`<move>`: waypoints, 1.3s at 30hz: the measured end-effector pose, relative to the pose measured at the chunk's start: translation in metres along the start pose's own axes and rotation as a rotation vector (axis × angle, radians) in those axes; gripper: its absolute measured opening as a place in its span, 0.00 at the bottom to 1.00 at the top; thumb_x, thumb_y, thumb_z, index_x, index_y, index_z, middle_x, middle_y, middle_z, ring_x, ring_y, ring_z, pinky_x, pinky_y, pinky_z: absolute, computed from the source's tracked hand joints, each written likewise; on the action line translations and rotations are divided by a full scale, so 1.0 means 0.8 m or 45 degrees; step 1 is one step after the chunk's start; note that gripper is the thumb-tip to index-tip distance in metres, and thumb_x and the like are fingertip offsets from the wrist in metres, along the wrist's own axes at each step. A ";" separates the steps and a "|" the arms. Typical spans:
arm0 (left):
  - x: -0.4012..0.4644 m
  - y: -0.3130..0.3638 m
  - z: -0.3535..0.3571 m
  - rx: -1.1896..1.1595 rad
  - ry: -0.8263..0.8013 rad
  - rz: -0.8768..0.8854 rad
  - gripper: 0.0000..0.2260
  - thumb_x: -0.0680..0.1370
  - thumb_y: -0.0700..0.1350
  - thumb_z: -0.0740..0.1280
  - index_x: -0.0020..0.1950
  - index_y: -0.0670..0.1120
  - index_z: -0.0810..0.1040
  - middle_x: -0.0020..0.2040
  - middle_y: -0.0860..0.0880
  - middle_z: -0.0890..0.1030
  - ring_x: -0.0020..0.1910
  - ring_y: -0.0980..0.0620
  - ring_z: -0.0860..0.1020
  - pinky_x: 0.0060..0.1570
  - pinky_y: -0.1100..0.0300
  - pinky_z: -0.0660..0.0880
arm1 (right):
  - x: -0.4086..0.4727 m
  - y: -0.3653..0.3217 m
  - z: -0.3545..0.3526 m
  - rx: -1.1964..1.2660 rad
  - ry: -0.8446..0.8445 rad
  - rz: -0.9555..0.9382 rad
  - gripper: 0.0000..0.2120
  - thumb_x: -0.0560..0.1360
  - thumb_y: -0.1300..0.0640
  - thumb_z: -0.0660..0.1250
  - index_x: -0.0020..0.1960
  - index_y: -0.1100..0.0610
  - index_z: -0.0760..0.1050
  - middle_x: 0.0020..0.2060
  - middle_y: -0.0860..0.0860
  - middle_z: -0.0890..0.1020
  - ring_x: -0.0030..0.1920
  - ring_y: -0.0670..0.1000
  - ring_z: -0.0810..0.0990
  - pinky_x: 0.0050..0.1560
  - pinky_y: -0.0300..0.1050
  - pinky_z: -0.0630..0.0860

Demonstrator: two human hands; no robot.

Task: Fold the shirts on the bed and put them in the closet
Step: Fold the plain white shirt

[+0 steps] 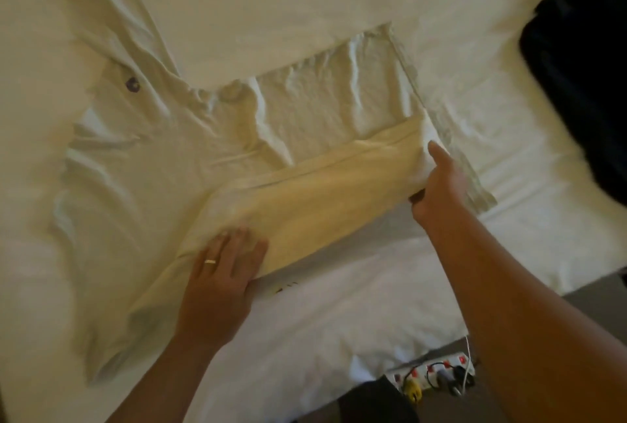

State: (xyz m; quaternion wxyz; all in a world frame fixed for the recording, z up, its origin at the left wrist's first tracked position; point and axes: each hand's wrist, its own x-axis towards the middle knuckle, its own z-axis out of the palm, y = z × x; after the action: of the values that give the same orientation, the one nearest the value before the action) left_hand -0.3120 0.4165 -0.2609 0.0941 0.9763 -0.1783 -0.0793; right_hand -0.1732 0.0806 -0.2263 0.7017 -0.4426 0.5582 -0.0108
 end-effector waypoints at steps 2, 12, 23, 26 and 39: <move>-0.002 0.004 0.010 0.011 -0.099 0.007 0.24 0.86 0.54 0.49 0.74 0.47 0.75 0.75 0.38 0.71 0.71 0.31 0.71 0.68 0.35 0.69 | 0.010 0.000 -0.026 -0.029 0.003 0.102 0.16 0.74 0.50 0.75 0.58 0.53 0.78 0.53 0.54 0.84 0.50 0.57 0.84 0.48 0.55 0.84; -0.008 0.006 0.013 0.044 -0.164 -0.042 0.23 0.79 0.47 0.57 0.73 0.45 0.76 0.75 0.37 0.70 0.72 0.31 0.70 0.70 0.35 0.67 | 0.025 -0.021 -0.067 0.125 -0.010 0.110 0.13 0.72 0.62 0.74 0.57 0.60 0.80 0.50 0.57 0.85 0.51 0.57 0.84 0.45 0.49 0.83; -0.023 0.014 0.003 0.093 -0.101 -0.085 0.24 0.79 0.46 0.55 0.74 0.44 0.74 0.75 0.38 0.71 0.72 0.32 0.70 0.67 0.33 0.68 | 0.036 -0.032 -0.082 -0.098 0.215 -0.023 0.05 0.73 0.62 0.74 0.45 0.56 0.79 0.44 0.54 0.82 0.44 0.54 0.80 0.51 0.54 0.82; -0.036 0.013 0.001 0.152 -0.163 -0.102 0.25 0.80 0.46 0.54 0.76 0.46 0.73 0.76 0.38 0.70 0.72 0.32 0.70 0.66 0.33 0.70 | 0.036 -0.031 -0.086 -0.212 0.276 -0.102 0.07 0.75 0.63 0.70 0.51 0.56 0.77 0.43 0.51 0.81 0.42 0.50 0.79 0.39 0.43 0.81; -0.039 0.023 -0.006 0.131 -0.210 -0.278 0.27 0.75 0.49 0.58 0.74 0.47 0.75 0.76 0.38 0.69 0.73 0.33 0.69 0.63 0.33 0.71 | 0.017 -0.024 -0.082 -0.929 0.408 -0.562 0.12 0.76 0.62 0.62 0.58 0.55 0.74 0.53 0.50 0.76 0.53 0.53 0.76 0.45 0.35 0.73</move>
State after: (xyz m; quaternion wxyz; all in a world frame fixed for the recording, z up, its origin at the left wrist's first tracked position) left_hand -0.3460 0.4118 -0.2486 0.0197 0.9835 -0.0821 -0.1597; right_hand -0.2114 0.0222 -0.2236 0.3854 -0.7622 0.5192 -0.0311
